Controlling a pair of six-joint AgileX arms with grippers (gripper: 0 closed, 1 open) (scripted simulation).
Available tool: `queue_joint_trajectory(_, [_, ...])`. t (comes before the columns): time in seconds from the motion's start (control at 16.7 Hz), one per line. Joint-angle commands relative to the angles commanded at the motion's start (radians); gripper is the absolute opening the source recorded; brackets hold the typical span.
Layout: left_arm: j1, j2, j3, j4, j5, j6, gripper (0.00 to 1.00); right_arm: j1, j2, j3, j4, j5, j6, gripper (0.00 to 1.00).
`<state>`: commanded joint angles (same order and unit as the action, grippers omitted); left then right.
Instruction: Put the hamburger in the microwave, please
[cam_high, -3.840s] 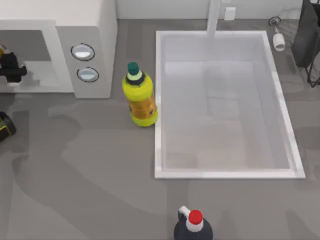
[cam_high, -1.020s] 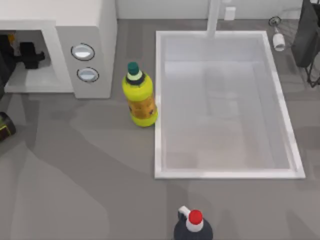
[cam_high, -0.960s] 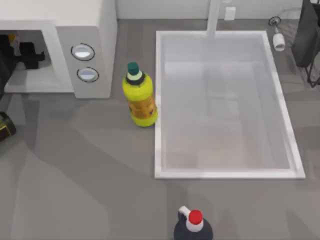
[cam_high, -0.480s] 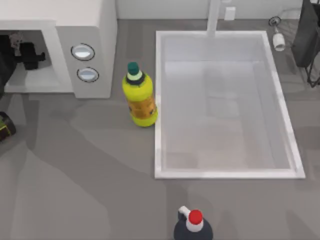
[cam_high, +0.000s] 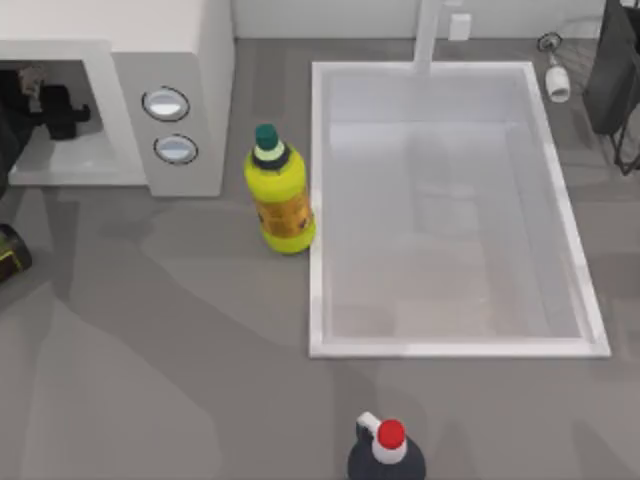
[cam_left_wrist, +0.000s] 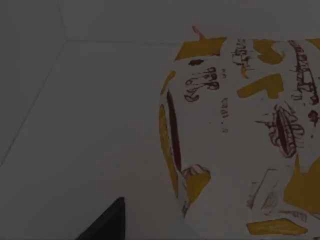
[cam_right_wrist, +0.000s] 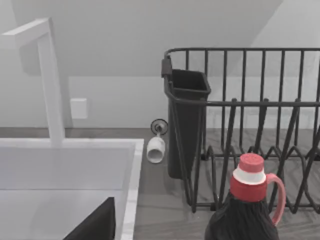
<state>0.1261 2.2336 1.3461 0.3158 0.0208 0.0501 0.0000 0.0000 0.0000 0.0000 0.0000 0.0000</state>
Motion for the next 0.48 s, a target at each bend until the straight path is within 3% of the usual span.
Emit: queue_joint_trajectory(0.48, [-0.021,-0.070,0.040,0.066,-0.010,-0.017,1.00,0.000,0.000,0.000,0.000,0.000,0.000,1.00])
